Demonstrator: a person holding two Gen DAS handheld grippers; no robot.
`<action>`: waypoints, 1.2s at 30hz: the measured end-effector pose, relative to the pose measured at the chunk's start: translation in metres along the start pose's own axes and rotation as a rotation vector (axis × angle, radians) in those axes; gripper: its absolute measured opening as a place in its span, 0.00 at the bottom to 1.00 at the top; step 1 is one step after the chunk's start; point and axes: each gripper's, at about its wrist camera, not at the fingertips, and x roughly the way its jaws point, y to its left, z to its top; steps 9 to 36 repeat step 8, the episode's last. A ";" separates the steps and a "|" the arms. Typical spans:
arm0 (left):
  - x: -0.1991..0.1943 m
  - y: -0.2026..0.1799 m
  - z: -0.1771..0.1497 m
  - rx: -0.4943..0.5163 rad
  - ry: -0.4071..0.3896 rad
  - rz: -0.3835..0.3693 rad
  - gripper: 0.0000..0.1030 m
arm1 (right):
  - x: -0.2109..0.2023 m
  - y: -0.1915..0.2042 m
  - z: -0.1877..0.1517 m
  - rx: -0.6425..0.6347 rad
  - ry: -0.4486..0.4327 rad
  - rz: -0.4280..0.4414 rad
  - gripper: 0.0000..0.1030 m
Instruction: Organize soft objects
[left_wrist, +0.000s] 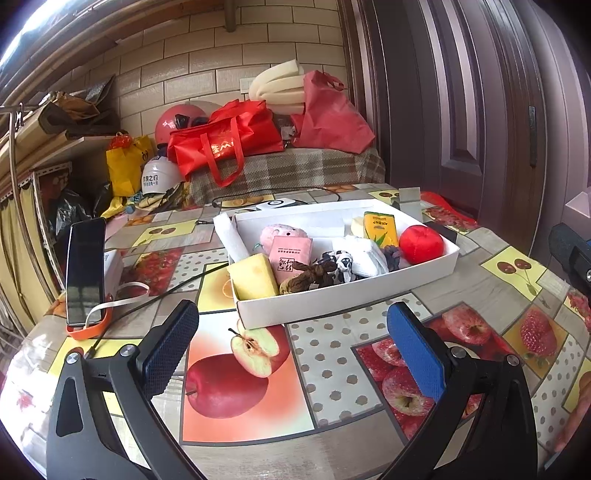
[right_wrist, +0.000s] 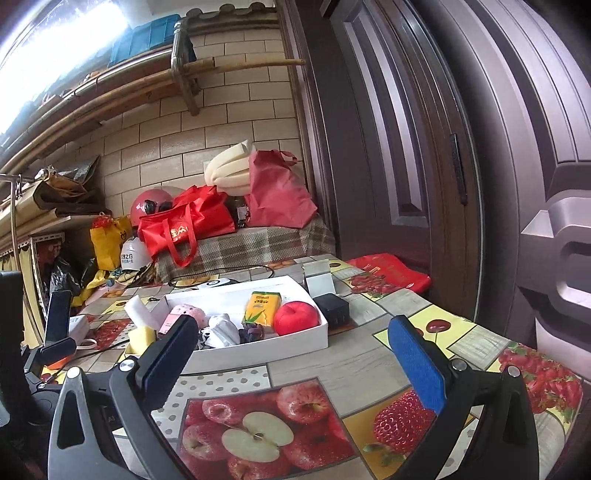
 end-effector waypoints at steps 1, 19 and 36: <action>0.001 0.000 0.000 -0.002 0.003 -0.004 1.00 | 0.000 -0.001 0.000 0.004 0.000 0.001 1.00; 0.002 -0.001 0.000 0.001 0.009 -0.018 1.00 | 0.000 -0.009 0.000 0.041 -0.001 0.012 1.00; 0.002 -0.001 0.000 0.001 0.009 -0.018 1.00 | 0.000 -0.009 0.000 0.041 -0.001 0.012 1.00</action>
